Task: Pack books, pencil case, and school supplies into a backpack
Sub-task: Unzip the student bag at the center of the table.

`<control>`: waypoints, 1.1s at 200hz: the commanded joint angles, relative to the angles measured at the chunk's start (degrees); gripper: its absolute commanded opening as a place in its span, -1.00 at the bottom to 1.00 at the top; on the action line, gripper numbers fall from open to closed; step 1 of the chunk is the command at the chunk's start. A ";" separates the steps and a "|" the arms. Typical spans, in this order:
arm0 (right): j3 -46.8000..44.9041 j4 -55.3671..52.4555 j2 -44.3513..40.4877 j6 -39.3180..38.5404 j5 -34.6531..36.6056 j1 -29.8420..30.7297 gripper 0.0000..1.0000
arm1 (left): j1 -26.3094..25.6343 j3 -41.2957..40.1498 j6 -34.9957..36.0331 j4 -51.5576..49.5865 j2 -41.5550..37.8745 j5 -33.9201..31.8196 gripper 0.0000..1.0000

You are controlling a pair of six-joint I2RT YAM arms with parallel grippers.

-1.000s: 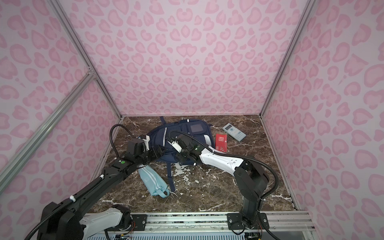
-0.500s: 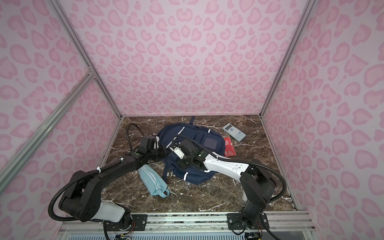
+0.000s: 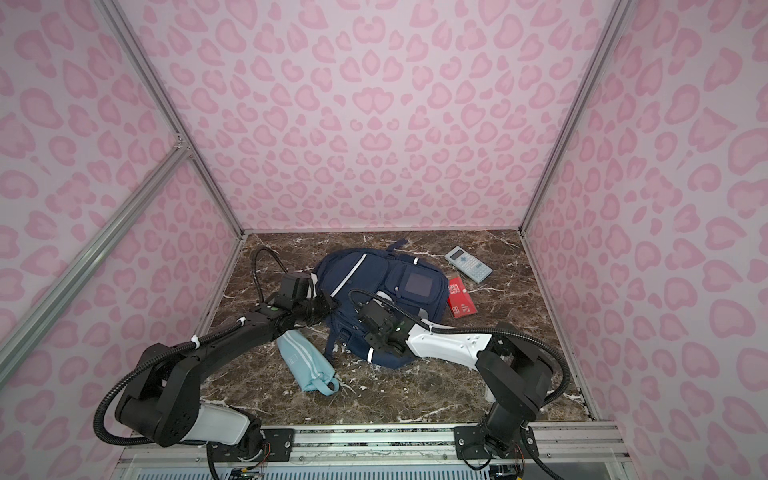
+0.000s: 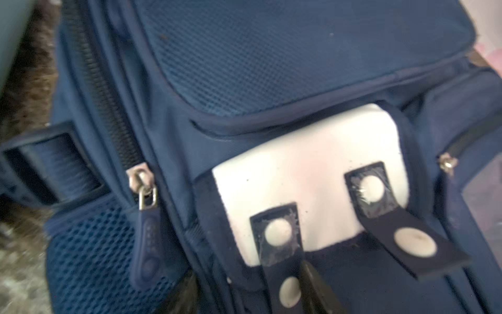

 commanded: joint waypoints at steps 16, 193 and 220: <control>-1.02 2.37 1.19 0.94 10.98 -0.35 -0.79 | 0.15 -0.62 1.44 0.90 -0.85 0.32 -0.94; 3.34 5.45 -5.99 -5.09 -13.88 -5.22 -1.00 | -18.41 -3.65 18.55 2.16 -11.70 -23.31 -0.09; 3.16 5.53 -5.73 -4.90 -14.21 -5.22 -1.00 | -22.22 -4.93 20.67 6.24 -9.23 -27.50 -0.05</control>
